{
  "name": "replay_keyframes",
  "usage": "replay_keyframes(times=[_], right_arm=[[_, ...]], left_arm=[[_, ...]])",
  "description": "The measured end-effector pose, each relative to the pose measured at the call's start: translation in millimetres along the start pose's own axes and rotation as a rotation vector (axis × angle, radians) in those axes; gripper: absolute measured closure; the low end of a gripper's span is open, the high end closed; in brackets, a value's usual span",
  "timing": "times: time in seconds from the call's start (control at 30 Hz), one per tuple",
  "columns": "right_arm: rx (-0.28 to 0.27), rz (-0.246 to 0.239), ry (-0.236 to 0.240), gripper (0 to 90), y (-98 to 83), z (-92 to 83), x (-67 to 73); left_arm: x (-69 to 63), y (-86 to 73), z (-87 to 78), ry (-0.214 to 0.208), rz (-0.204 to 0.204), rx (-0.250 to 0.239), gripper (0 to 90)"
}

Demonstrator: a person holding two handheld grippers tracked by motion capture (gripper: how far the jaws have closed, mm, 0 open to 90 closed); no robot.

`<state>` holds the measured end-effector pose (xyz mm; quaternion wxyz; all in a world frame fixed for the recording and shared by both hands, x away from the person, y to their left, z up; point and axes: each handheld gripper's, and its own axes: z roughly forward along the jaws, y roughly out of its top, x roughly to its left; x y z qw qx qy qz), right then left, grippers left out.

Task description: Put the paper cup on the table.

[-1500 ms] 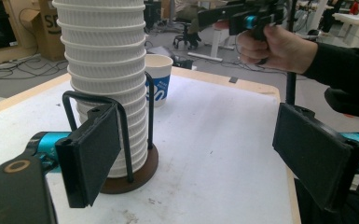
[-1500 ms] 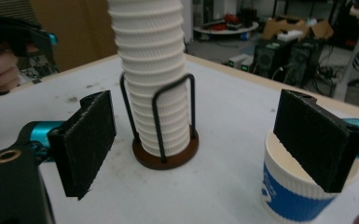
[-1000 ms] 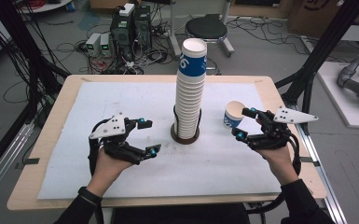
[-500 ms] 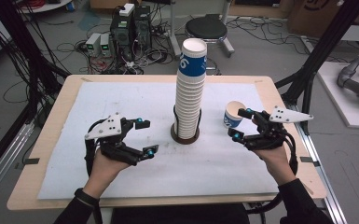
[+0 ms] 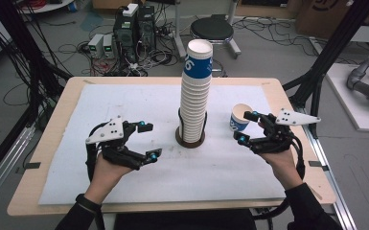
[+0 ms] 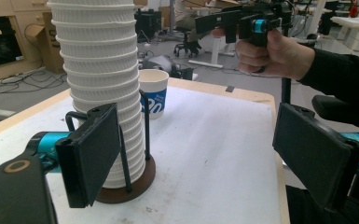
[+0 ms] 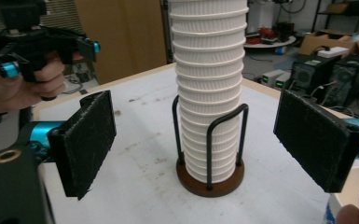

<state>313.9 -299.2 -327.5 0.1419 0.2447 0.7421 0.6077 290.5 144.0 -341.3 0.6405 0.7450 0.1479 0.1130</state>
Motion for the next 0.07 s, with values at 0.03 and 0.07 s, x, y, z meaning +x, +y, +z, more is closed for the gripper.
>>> replay_keyframes(times=[0.03, 0.07], right_arm=[[0.0, -0.001, 0.007, 12.8, 0.0, 0.1, -0.7], [-0.001, -0.002, 0.006, 12.8, 0.1, 0.6, -1.1]], left_arm=[[0.2, -0.1, -0.1, 0.0, -0.001, 0.001, 15.2], [0.5, -0.2, -0.4, 0.0, -0.001, 0.004, 15.2]])
